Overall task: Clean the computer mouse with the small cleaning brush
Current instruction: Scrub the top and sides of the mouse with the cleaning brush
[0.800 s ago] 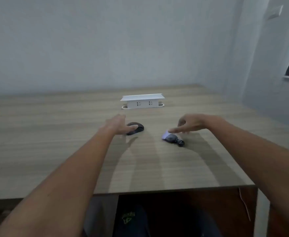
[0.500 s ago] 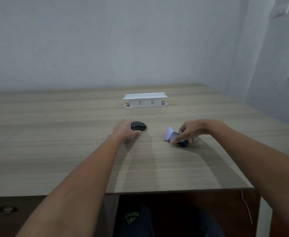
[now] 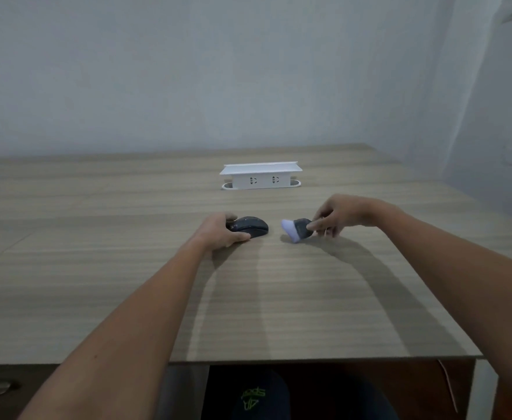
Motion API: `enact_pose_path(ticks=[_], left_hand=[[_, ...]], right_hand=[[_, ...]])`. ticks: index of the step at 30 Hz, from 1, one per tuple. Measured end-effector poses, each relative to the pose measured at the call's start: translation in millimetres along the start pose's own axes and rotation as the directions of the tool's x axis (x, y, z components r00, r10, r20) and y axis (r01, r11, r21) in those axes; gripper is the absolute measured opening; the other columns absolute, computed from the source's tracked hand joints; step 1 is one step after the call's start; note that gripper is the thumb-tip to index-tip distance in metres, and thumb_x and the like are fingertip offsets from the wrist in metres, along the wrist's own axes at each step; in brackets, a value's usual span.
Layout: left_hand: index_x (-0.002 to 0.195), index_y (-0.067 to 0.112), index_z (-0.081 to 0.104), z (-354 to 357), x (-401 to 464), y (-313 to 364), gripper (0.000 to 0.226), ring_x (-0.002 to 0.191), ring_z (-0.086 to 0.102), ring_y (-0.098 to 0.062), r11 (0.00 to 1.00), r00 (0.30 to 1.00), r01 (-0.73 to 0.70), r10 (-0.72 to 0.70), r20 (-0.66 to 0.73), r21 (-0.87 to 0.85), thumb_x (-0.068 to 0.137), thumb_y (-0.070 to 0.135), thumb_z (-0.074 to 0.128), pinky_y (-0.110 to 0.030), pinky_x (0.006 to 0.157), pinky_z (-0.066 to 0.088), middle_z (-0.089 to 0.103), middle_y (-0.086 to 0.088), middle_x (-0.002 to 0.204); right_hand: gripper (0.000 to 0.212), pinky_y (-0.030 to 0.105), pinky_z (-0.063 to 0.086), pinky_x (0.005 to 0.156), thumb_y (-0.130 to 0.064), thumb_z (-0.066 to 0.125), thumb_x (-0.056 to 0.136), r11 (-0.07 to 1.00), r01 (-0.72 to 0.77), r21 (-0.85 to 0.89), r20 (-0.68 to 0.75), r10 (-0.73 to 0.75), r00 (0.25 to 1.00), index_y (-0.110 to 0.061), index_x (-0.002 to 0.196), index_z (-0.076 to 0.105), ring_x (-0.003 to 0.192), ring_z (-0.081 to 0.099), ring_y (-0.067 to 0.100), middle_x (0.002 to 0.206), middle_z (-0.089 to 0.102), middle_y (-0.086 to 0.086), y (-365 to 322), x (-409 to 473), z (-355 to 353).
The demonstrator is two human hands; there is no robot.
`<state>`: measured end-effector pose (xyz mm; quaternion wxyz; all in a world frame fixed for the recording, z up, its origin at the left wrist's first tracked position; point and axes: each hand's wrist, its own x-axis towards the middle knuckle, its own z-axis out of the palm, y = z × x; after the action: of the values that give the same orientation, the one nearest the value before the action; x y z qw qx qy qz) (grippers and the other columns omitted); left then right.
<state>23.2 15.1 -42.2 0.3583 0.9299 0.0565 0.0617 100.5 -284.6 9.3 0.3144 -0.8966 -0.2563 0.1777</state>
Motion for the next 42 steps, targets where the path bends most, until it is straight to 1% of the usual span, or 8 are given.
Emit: enact_pose_path(ticks=[12, 16, 21, 27, 31, 35, 40, 42], left_hand=[[0.132, 0.013, 0.063, -5.6, 14.8, 4.8, 0.064, 0.106, 0.069, -0.014, 0.995, 0.973, -0.085, 0.094, 0.209, -0.053, 0.073, 0.024, 0.088, -0.021, 0.095, 0.050, 0.074, -0.001, 0.119], [0.127, 0.017, 0.066, -8.2, 21.3, -0.7, 0.066, 0.105, 0.071, -0.012, 0.994, 0.964, -0.107, 0.112, 0.241, -0.036, 0.067, 0.031, 0.090, -0.035, 0.104, 0.051, 0.076, 0.004, 0.112], [0.135, 0.012, 0.061, -8.1, 24.0, 0.7, 0.075, 0.112, 0.067, -0.014, 0.994, 0.969, -0.106, 0.112, 0.221, -0.037, 0.068, 0.026, 0.091, -0.030, 0.107, 0.047, 0.071, -0.001, 0.123], [0.125, 0.017, 0.068, -8.6, 23.9, -1.9, 0.060, 0.101, 0.070, -0.006, 0.989, 0.960, -0.130, 0.145, 0.239, -0.076, 0.070, 0.024, 0.090, -0.020, 0.094, 0.050, 0.076, 0.005, 0.113], [0.123, 0.013, 0.069, -8.1, 22.2, 0.8, 0.056, 0.100, 0.070, -0.010, 0.989, 0.962, -0.136, 0.148, 0.231, -0.065, 0.071, 0.022, 0.089, -0.016, 0.087, 0.049, 0.076, 0.000, 0.112], [0.115, 0.017, 0.073, -6.6, 21.8, 2.7, 0.047, 0.096, 0.073, -0.011, 0.988, 0.962, -0.152, 0.157, 0.225, -0.039, 0.071, 0.025, 0.089, -0.019, 0.087, 0.053, 0.078, 0.003, 0.104], [0.110, 0.018, 0.074, -4.4, 22.6, 4.3, 0.047, 0.095, 0.074, -0.016, 0.991, 0.972, -0.137, 0.136, 0.193, -0.008, 0.068, 0.032, 0.090, -0.032, 0.092, 0.055, 0.079, 0.002, 0.099], [0.108, 0.020, 0.075, -3.4, 21.7, 5.6, 0.047, 0.093, 0.073, -0.014, 0.991, 0.978, -0.133, 0.129, 0.162, 0.017, 0.066, 0.036, 0.090, -0.030, 0.088, 0.055, 0.079, 0.004, 0.097]], right_hand=[[0.018, 0.023, 0.049, 0.052, -0.021, 0.070, 0.095, 0.959, 0.203, 0.197, -0.320, -0.133, 0.938, -0.004, 0.093, 0.069, 0.052, 0.055, 0.014, 0.069, 0.064, 0.005, -42.0, 40.9, 7.8], [0.020, 0.022, 0.048, 0.051, -0.022, 0.075, 0.091, 0.950, 0.183, 0.252, -0.270, -0.113, 0.956, -0.005, 0.081, 0.072, 0.047, 0.054, 0.011, 0.063, 0.064, 0.003, -44.6, 50.6, 21.7], [0.022, 0.019, 0.044, 0.043, -0.015, 0.074, 0.087, 0.997, 0.046, -0.060, -0.358, -0.064, 0.931, 0.007, 0.082, 0.073, 0.038, 0.052, 0.009, 0.064, 0.066, 0.010, -40.6, 61.5, 20.9], [0.024, 0.022, 0.046, 0.047, -0.016, 0.075, 0.089, 0.975, 0.153, 0.160, -0.267, -0.107, 0.958, -0.007, 0.068, 0.070, 0.045, 0.052, 0.012, 0.060, 0.063, 0.005, -52.0, 62.3, 22.2], [0.026, 0.020, 0.042, 0.043, -0.016, 0.074, 0.087, 0.986, 0.014, -0.165, -0.301, -0.064, 0.951, -0.006, 0.065, 0.064, 0.043, 0.053, 0.015, 0.056, 0.061, 0.004, -56.0, 65.0, 17.4], [0.027, 0.020, 0.043, 0.044, -0.017, 0.076, 0.087, 0.983, 0.155, 0.095, -0.305, -0.120, 0.945, -0.010, 0.063, 0.065, 0.043, 0.049, 0.011, 0.057, 0.061, 0.003, -55.8, 62.2, 20.8], [0.033, 0.017, 0.041, 0.039, -0.017, 0.074, 0.089, 0.991, 0.017, -0.133, -0.344, -0.063, 0.937, -0.012, 0.060, 0.060, 0.032, 0.050, 0.005, 0.057, 0.060, 0.004, -50.3, 62.7, 21.3], [0.030, 0.020, 0.041, 0.043, -0.017, 0.073, 0.090, 0.996, 0.092, 0.013, -0.391, -0.079, 0.917, -0.009, 0.063, 0.064, 0.038, 0.049, 0.011, 0.057, 0.061, 0.004, -48.7, 60.5, 20.6]])
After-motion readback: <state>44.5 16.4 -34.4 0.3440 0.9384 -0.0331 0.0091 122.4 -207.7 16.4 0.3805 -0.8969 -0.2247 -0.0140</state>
